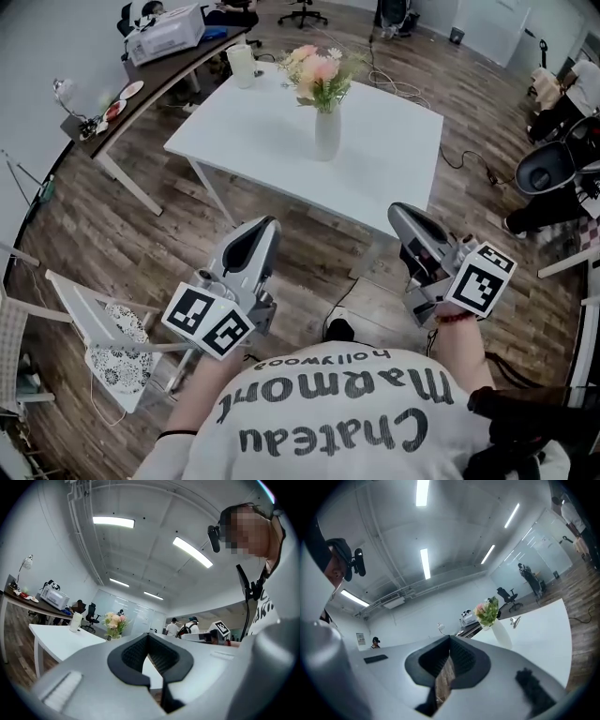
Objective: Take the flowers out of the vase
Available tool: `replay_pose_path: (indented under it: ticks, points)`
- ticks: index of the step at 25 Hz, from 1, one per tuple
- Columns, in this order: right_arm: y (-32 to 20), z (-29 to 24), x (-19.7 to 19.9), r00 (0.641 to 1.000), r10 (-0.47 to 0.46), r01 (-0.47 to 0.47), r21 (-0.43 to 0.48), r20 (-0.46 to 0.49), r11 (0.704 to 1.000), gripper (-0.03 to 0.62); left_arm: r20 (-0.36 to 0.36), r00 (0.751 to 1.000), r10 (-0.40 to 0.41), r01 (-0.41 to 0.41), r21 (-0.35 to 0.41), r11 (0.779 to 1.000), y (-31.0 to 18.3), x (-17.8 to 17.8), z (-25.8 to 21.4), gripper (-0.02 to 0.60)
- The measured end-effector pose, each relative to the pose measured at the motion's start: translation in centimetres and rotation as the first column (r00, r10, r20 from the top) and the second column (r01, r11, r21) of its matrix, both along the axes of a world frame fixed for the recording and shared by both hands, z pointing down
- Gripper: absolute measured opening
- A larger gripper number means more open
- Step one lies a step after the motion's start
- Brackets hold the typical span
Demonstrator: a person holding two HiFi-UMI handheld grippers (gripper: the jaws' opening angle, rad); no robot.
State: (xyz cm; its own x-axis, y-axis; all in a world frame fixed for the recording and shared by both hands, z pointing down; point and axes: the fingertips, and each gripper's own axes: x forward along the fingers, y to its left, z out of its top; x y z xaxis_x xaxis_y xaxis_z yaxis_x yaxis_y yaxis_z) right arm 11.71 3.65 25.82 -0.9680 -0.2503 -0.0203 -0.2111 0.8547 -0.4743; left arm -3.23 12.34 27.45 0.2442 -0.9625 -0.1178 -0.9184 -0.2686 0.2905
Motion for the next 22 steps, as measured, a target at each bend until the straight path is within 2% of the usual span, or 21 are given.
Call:
replay_pose_path:
  ticks: [6,14,22]
  points:
    - [-6.7,-0.3,-0.4,1.0,-0.027,0.027,-0.005,0.009,1.0,0.015,0.026,0.999,-0.032,0.032,0.006,0.999,-6.1,0.1,-0.6,0.002]
    - [-13.9,0.5,-0.6,0.999,-0.05,0.05,-0.001,-0.017,0.999,0.015,0.022,0.997,-0.073,0.073,-0.018,0.997,-13.1,0.0,0.7,0.002]
    - [-18.0,1.8,-2.0,0.995,-0.094,0.094,-0.01,-0.032,0.996,0.015,0.006,0.995,-0.104,0.104,-0.031,0.994,-17.6,-0.7,2.8,0.0]
